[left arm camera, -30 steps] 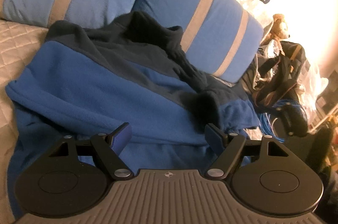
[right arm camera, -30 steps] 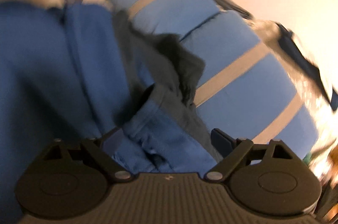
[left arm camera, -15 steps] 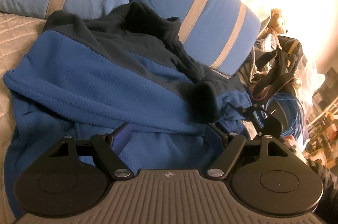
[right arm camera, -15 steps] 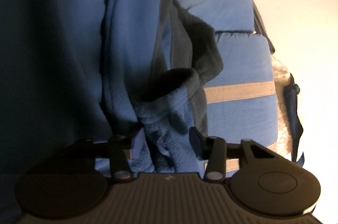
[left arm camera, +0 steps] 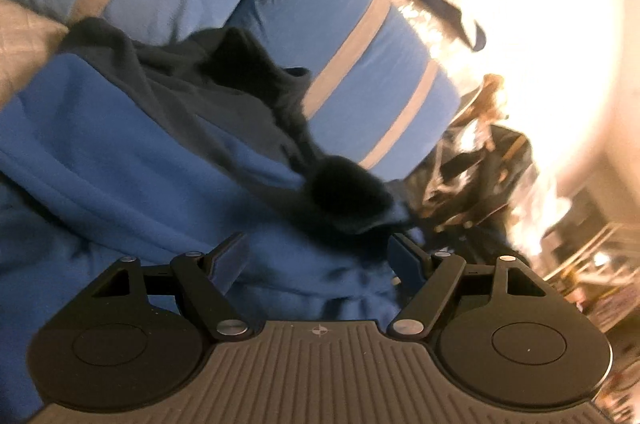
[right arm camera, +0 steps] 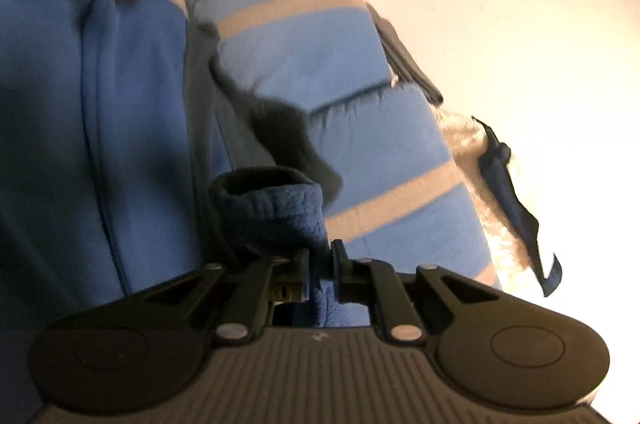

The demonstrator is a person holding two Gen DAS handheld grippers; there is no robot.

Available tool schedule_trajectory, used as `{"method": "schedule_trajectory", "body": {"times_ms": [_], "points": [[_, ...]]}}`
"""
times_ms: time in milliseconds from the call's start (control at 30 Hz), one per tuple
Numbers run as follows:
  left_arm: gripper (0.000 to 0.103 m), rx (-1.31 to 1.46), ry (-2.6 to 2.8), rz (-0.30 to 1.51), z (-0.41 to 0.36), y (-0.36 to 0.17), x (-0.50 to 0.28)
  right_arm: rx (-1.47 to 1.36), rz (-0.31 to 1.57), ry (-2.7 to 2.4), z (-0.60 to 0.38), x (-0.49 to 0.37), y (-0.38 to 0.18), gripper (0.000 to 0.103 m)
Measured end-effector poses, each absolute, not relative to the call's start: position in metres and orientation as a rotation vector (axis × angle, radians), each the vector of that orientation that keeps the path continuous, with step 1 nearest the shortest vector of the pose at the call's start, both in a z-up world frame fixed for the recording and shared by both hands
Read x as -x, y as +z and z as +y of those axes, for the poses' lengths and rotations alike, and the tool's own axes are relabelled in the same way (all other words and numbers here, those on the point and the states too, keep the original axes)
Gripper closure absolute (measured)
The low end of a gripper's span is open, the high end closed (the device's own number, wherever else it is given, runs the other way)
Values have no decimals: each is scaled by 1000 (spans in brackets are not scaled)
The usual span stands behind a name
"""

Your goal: Fold clothes

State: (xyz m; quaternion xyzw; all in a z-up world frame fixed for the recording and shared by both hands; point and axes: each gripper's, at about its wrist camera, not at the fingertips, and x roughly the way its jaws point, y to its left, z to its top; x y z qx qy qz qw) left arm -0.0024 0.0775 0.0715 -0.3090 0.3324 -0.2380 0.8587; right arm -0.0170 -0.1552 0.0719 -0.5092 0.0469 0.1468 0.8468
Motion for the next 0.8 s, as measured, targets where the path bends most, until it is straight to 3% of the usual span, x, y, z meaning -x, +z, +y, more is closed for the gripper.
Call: {"method": "schedule_trajectory", "body": {"times_ms": [300, 333, 467, 533, 733, 800], "points": [[27, 657, -450, 796, 73, 52, -3, 1104, 337, 603, -153, 39, 55, 88], [27, 660, -446, 802, 73, 51, -3, 1114, 356, 621, -156, 40, 52, 71], [27, 676, -446, 823, 72, 48, -5, 1143, 350, 657, -163, 45, 44, 47], [27, 678, -454, 829, 70, 47, -6, 1180, 304, 644, -160, 45, 40, 40], [27, 707, -474, 843, 68, 39, -8, 1233, 259, 614, -146, 40, 25, 40], [27, 756, -470, 852, 71, 33, -9, 1243, 274, 608, -142, 39, 19, 51]]}}
